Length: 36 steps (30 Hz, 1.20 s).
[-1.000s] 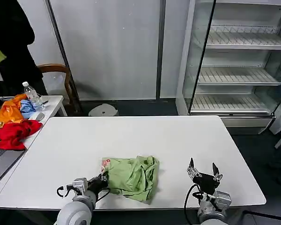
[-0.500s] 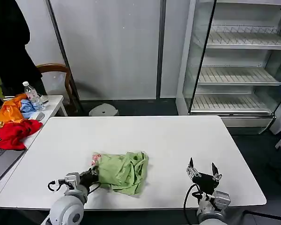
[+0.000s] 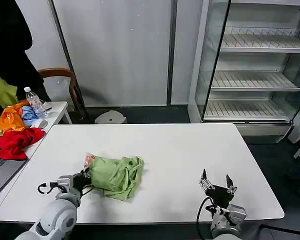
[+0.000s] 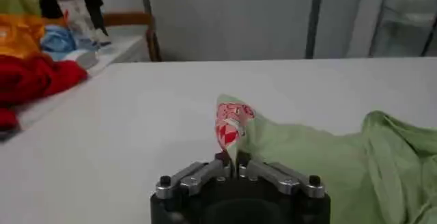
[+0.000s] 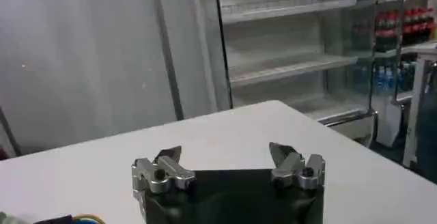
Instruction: Fold and organize the clothes.
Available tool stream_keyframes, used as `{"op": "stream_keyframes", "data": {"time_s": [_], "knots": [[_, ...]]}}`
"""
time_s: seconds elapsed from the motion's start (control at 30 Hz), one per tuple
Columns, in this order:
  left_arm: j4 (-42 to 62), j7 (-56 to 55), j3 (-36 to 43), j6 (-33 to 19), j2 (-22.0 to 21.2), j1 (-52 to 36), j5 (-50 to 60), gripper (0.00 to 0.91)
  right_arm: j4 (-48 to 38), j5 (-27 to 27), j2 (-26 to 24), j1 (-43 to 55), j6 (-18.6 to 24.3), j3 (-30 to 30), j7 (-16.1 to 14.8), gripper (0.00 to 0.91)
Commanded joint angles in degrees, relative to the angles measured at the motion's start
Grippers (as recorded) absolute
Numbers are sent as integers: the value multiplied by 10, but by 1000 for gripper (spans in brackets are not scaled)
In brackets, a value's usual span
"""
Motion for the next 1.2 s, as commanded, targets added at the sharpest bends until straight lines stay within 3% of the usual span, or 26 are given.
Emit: {"op": "stream_keyframes", "data": {"time_s": [0.03,0.93,1.2], "knots": [[22,0,-2,-2,84,-34,-3,10,-2,1,-1,-2,3,0,-1,907],[48,23,-3,-25,267,-103,28,10,-14,11,-3,0,16,-5,-3,907],[0,20,0,-22,268,-100,33,10,-15,9,-1,-1,17,-7,-3,907]]}}
